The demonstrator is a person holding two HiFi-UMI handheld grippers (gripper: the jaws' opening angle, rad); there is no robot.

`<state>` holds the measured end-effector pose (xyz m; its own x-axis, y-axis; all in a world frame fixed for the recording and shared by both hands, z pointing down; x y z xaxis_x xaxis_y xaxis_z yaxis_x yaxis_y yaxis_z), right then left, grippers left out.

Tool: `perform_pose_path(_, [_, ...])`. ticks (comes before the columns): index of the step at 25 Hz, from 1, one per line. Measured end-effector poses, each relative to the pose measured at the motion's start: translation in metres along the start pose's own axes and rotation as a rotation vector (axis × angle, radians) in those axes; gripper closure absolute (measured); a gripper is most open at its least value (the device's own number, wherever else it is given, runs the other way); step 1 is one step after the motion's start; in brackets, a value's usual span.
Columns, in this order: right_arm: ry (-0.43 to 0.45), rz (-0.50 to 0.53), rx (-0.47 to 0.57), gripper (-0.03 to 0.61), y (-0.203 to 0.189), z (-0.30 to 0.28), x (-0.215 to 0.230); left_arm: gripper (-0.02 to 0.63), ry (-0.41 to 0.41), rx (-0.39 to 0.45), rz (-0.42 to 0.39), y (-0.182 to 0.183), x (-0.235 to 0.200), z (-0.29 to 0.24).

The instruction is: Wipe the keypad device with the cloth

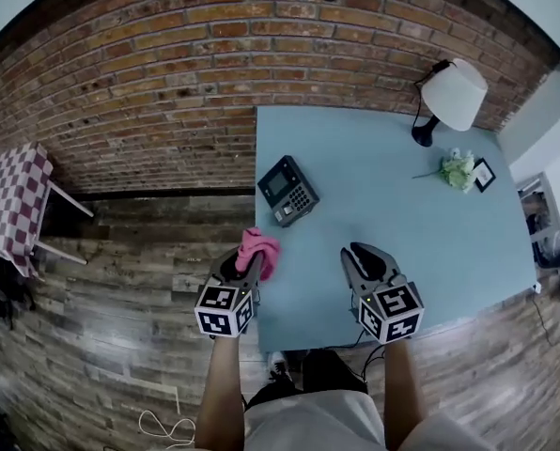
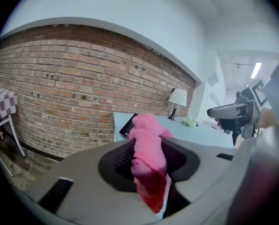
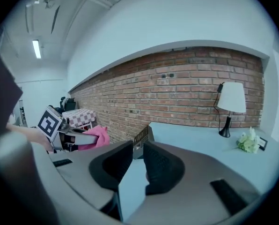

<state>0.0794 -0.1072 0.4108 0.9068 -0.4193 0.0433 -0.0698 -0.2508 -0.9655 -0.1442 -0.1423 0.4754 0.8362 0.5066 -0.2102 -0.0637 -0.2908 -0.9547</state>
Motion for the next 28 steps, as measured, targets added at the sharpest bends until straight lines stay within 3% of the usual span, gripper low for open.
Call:
perform_pose_path(6, [-0.01, 0.008, 0.102, 0.499, 0.031, 0.046, -0.005, 0.445, -0.09, 0.088, -0.098, 0.041, 0.048, 0.04])
perform_pose_path(19, [-0.109, 0.145, 0.227, 0.512, 0.098, 0.215, -0.009, 0.445, -0.131, 0.255, -0.269, 0.12, 0.175, 0.141])
perform_pose_path(28, [-0.095, 0.17, 0.307, 0.512, 0.111, 0.3, -0.043, 0.445, -0.122, 0.309, -0.34, 0.132, 0.237, 0.221])
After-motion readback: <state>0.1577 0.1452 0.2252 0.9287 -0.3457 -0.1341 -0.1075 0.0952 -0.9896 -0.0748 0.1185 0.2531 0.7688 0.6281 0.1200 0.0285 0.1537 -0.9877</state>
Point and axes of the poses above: the fingertips, and each gripper's own axes: z backward along the fingers, x to its right, y out of its top, the point moved 4 cm from there along z, backward along the fingers, and after that the axes turned 10 degrees about x, right-handed, at the moved point
